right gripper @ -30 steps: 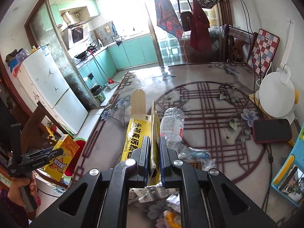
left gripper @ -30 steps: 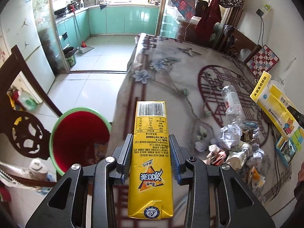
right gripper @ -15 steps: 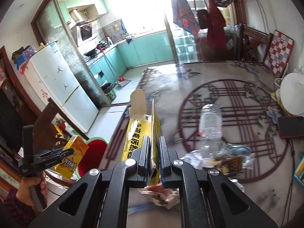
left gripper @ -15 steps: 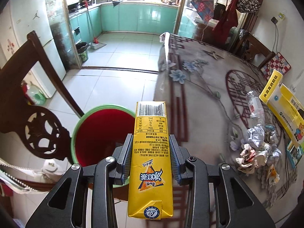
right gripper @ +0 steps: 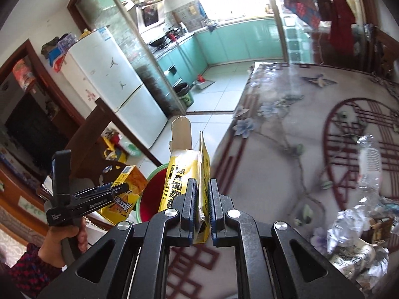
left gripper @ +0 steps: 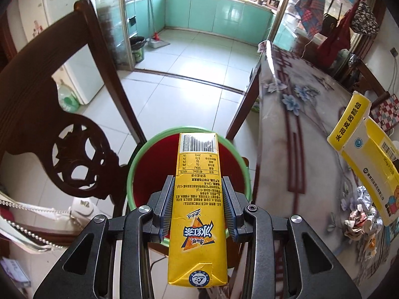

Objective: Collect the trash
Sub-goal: 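Carry both yellow items over the red bin and open both tools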

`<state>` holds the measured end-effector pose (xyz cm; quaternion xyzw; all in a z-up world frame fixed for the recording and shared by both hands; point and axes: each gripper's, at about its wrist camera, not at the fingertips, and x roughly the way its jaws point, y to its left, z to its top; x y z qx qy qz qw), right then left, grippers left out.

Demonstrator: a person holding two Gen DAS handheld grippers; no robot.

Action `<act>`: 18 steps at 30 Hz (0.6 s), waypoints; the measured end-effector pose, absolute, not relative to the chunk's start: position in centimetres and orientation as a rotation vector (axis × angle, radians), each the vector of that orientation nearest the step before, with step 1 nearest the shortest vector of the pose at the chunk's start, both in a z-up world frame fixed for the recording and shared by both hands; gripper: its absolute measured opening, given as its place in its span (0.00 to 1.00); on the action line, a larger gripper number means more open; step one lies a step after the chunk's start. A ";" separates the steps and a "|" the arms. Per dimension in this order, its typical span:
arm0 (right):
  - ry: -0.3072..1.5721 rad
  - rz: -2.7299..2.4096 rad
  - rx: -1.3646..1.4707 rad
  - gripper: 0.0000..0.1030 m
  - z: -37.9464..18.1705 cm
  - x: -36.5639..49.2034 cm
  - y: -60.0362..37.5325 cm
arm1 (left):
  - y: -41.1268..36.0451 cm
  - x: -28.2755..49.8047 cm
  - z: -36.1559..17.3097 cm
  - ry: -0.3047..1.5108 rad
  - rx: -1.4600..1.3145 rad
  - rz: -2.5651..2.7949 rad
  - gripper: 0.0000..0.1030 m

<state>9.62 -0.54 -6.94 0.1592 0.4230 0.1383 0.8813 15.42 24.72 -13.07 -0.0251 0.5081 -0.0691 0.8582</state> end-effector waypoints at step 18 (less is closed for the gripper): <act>0.975 0.371 0.246 0.07 -9.8 12.9 4.4 | 26.0 17.8 -15.1 1.118 -0.106 -0.128 0.34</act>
